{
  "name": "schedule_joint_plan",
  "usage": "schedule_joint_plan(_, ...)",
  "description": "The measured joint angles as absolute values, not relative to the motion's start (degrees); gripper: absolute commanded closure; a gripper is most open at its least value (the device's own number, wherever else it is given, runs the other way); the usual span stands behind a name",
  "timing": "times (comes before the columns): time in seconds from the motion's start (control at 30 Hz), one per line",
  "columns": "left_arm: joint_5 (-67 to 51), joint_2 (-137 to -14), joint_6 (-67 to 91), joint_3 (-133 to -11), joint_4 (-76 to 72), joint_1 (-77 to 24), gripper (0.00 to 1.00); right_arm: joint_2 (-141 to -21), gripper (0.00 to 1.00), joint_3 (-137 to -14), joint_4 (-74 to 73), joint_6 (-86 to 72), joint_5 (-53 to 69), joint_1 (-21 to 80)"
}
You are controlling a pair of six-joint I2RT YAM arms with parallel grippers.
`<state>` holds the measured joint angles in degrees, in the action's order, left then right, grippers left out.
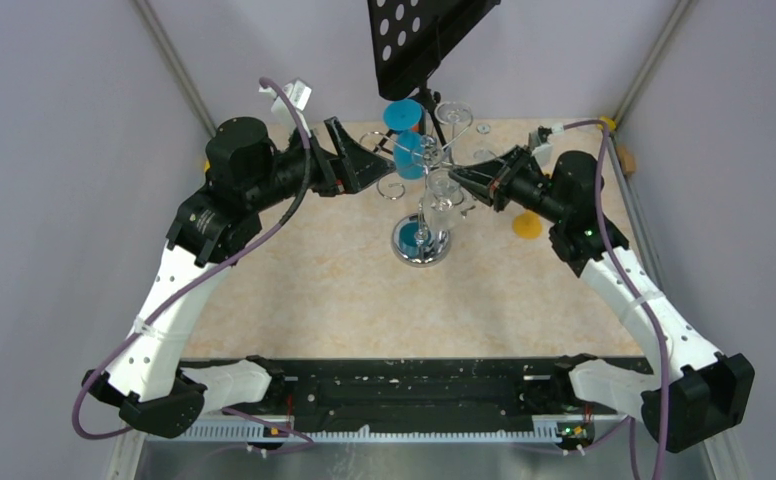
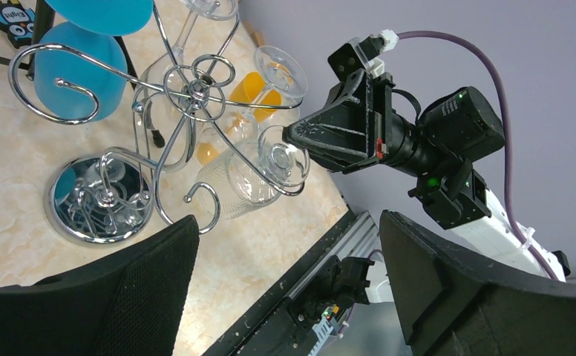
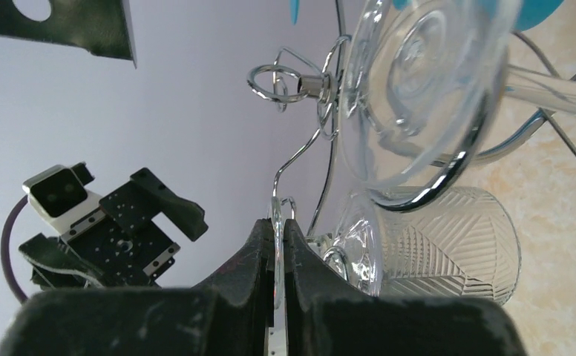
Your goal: Take the wine glass off the wine glass rack
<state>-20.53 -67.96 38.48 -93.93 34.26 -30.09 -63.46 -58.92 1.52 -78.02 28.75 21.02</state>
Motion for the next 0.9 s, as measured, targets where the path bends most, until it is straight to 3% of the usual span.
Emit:
schedule_joint_plan(0.43,-20.84,-67.96,38.68,-93.82,34.22,-30.02,0.05,-62.96,1.00,-58.54,-1.56,-77.06,17.58,21.56)
schedule_joint_plan(0.9,-25.19,-68.01,41.12,-91.72,32.01,-29.98,0.10,-54.65,1.00,-56.66,-7.44,-76.99,9.47,21.71)
